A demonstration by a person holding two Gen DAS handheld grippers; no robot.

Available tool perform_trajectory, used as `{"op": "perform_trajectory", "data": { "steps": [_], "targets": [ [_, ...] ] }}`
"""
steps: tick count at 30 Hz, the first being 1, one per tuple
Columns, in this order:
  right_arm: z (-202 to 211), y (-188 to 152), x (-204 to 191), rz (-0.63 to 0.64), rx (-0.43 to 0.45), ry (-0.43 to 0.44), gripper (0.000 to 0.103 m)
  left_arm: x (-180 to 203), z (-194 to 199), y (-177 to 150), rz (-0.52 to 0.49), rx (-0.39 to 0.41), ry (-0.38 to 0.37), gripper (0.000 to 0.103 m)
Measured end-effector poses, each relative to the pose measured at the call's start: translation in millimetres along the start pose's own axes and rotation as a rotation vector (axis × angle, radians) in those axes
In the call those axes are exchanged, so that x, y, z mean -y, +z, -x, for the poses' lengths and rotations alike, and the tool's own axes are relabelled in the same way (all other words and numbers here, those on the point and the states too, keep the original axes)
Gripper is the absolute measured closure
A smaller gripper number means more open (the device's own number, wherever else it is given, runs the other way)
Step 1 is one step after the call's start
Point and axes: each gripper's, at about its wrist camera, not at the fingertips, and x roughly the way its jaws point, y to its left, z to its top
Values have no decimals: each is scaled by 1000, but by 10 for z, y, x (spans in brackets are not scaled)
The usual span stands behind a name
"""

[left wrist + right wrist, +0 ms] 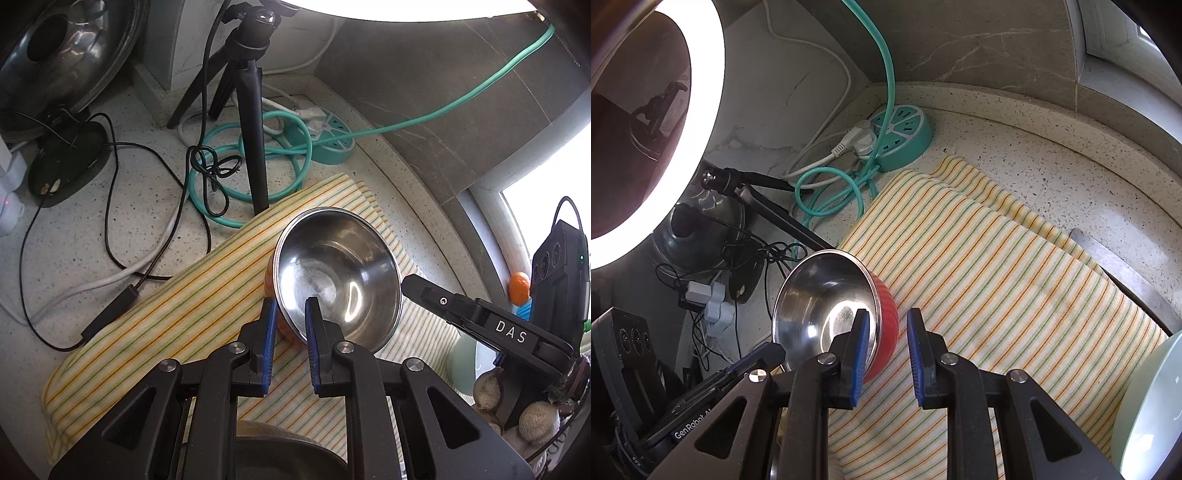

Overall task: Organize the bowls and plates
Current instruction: 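Lower the large steel bowl into the red-bottomed bowl with both tools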

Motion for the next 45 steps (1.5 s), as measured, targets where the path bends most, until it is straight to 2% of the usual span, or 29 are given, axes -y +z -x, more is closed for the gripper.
{"op": "perform_trajectory", "data": {
  "steps": [18, 23, 27, 45],
  "targets": [
    [-138, 19, -95, 38, -39, 8, 85, -18, -105, 42, 12, -34, 4, 90],
    [-158, 10, -144, 52, -39, -5, 89, -44, -127, 40, 19, -45, -4, 90],
    [-145, 12, -135, 44, -42, -9, 93, -46, -125, 39, 13, -44, -9, 90],
    [118, -84, -249, 56, -7, -35, 94, -6, 87, -43, -15, -19, -50, 90]
  ]
}}
